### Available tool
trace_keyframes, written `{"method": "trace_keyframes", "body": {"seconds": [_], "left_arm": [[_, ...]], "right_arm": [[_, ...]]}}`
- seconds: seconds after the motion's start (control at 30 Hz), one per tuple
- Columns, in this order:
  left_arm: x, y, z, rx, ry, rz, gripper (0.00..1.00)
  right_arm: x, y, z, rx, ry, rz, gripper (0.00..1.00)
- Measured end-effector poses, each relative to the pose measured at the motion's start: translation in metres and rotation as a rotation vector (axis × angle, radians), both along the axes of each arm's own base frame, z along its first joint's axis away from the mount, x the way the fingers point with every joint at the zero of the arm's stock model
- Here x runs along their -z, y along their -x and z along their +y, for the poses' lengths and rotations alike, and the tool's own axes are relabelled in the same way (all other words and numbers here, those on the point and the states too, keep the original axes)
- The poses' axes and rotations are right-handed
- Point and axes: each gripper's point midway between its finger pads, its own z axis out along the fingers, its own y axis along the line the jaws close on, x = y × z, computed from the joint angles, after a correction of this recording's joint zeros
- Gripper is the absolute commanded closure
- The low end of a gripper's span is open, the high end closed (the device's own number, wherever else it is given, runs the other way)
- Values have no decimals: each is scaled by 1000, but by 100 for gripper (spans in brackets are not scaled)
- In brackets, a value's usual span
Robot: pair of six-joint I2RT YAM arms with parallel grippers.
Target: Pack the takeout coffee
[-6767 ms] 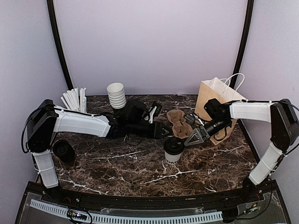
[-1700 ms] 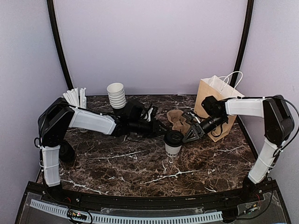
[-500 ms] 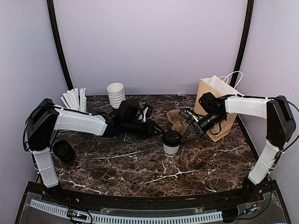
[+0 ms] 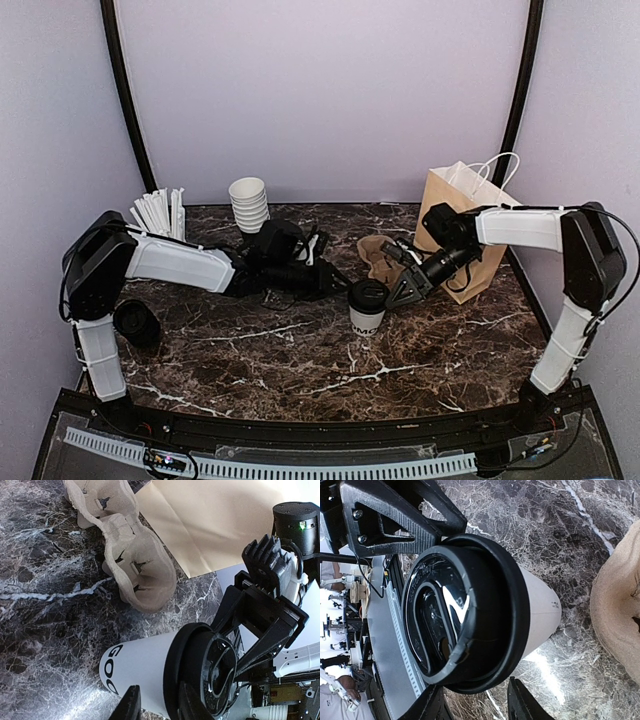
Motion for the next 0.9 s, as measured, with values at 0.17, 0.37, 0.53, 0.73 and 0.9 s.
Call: {"method": "trace_keyframes", "body": {"seconds": [0.17, 0.37, 0.53, 0.73, 0.9], "left_arm": [[0, -3, -2, -1, 12, -5, 71], [1, -8, -5, -4, 14, -7, 79], [1, -9, -5, -11, 21, -1, 84], [4, -8, -4, -22, 40, 9, 88], [4, -7, -4, -25, 53, 8, 88]], "right_arm": [[3, 1, 2, 1, -10, 32, 56], [7, 2, 4, 15, -30, 103, 62], [9, 3, 4, 43, -27, 170, 63], [8, 2, 4, 60, -15, 179, 64], [7, 1, 3, 62, 20, 122, 64]]}}
